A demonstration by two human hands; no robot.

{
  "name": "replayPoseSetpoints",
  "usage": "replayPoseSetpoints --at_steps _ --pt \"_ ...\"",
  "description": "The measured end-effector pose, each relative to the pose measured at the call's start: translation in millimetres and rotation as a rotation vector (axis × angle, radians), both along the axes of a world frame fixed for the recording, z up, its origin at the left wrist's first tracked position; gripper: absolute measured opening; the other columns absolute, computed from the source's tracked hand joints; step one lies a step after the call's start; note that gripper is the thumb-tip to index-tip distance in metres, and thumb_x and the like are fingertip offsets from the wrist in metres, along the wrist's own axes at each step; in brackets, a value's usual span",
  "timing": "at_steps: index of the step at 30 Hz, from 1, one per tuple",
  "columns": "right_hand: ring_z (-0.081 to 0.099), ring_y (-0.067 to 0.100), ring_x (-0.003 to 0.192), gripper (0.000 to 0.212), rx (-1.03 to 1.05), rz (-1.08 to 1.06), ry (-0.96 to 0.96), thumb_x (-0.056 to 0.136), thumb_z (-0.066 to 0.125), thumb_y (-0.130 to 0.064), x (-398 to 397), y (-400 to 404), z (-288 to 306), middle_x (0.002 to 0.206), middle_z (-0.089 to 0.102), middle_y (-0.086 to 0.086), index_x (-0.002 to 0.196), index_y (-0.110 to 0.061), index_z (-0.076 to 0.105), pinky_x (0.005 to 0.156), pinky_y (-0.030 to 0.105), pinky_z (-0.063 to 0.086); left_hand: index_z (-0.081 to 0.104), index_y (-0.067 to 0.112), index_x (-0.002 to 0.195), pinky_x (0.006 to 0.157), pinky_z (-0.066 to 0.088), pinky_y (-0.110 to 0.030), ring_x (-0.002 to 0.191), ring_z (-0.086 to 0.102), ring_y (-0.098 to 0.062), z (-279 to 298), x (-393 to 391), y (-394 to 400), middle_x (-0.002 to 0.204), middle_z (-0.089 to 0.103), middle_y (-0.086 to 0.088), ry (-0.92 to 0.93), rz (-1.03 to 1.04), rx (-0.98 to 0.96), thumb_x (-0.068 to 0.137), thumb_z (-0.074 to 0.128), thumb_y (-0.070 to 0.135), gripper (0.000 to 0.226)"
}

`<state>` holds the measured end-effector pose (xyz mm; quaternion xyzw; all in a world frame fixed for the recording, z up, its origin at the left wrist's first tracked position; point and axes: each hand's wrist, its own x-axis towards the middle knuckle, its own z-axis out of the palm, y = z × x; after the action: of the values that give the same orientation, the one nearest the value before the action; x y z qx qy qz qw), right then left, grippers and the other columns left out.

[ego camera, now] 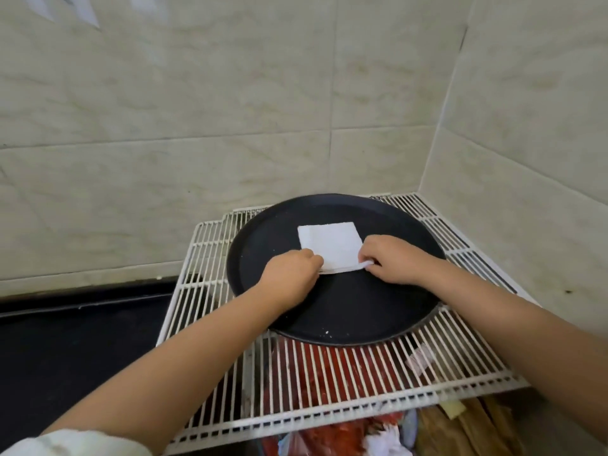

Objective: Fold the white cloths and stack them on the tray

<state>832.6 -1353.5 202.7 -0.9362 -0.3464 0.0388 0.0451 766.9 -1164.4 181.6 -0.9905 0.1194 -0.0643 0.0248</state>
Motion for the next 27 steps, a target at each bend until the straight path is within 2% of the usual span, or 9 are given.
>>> replayPoseSetpoints --at_steps 3,5,8,11,13,15,18,24,27 --pt "0.053 0.022 0.103 0.026 -0.135 0.002 -0.043 0.090 0.050 -0.027 -11.9 2.6 4.7 0.114 0.054 0.005 0.110 -0.012 0.059 0.086 0.033 0.045 0.050 0.011 0.116 0.083 0.048 -0.038 0.107 0.052 -0.025 1.2 -12.9 -1.4 0.118 0.055 -0.008 -0.015 0.044 -0.033 0.096 0.039 0.025 0.027" --pt "0.049 0.024 0.113 0.032 -0.173 0.000 -0.119 0.091 0.048 -0.030 -23.6 14.1 14.3 0.125 0.052 0.006 0.119 -0.016 0.056 0.092 0.037 0.043 0.049 0.012 0.120 0.090 0.043 -0.038 0.115 0.047 -0.025 8.0 -23.8 5.9 0.122 0.054 -0.008 -0.088 0.078 0.009 0.095 0.040 0.026 0.030" --pt "0.042 0.026 0.123 0.032 -0.008 0.063 -0.161 0.091 0.049 -0.025 -50.1 52.8 32.8 0.131 0.051 0.005 0.120 -0.016 0.057 0.100 0.041 0.038 0.049 0.012 0.118 0.097 0.034 -0.038 0.123 0.040 -0.029 26.0 -50.1 34.0 0.124 0.054 -0.009 -0.193 0.197 0.102 0.093 0.040 0.025 0.030" --pt "0.046 0.028 0.121 0.033 0.114 0.177 -0.238 0.089 0.050 -0.022 -86.9 113.1 49.5 0.129 0.056 0.007 0.120 -0.014 0.058 0.099 0.041 0.040 0.049 0.011 0.122 0.098 0.035 -0.037 0.124 0.040 -0.029 40.9 -101.2 85.3 0.126 0.054 -0.010 -0.222 0.392 0.023 0.093 0.042 0.026 0.033" --pt "0.047 0.028 0.122 0.037 0.187 0.222 -0.246 0.088 0.049 -0.018 -121.5 158.3 57.9 0.129 0.056 0.009 0.124 -0.013 0.055 0.099 0.040 0.040 0.052 0.012 0.123 0.097 0.034 -0.036 0.122 0.044 -0.029 44.3 -152.1 125.5 0.124 0.057 -0.010 -0.253 0.492 -0.020 0.094 0.042 0.026 0.033" --pt "0.046 0.028 0.123 0.039 0.260 0.267 -0.236 0.088 0.049 -0.016 -164.8 206.8 63.6 0.131 0.055 0.009 0.127 -0.012 0.052 0.101 0.040 0.038 0.058 0.013 0.115 0.092 0.034 -0.034 0.111 0.051 -0.029 45.3 -214.0 165.6 0.113 0.064 -0.008 -0.308 0.580 -0.048 0.094 0.041 0.023 0.029" --pt "0.045 0.026 0.126 0.042 0.314 0.363 -0.231 0.088 0.048 -0.017 -243.5 283.8 68.3 0.134 0.053 0.008 0.131 -0.013 0.048 0.103 0.039 0.036 0.062 0.013 0.110 0.088 0.036 -0.033 0.102 0.056 -0.029 49.2 -316.6 219.0 0.104 0.067 -0.007 -0.326 0.727 -0.031 0.093 0.040 0.021 0.028" --pt "0.043 0.028 0.125 0.042 0.374 0.612 -0.218 0.089 0.047 -0.022 -415.0 434.0 71.1 0.133 0.048 0.011 0.129 -0.012 0.047 0.104 0.038 0.032 0.051 0.009 0.116 0.086 0.039 -0.039 0.111 0.050 -0.033 65.4 -513.6 308.4 0.117 0.057 -0.012 -0.275 1.113 0.065 0.093 0.042 0.028 0.030" --pt "0.043 0.030 0.121 0.039 0.416 0.710 -0.183 0.088 0.048 -0.022 -493.8 494.6 67.1 0.130 0.048 0.011 0.125 -0.009 0.049 0.101 0.038 0.032 0.046 0.009 0.120 0.090 0.039 -0.040 0.116 0.047 -0.035 68.6 -599.1 349.0 0.125 0.052 -0.014 -0.263 1.305 0.092 0.094 0.043 0.031 0.035"
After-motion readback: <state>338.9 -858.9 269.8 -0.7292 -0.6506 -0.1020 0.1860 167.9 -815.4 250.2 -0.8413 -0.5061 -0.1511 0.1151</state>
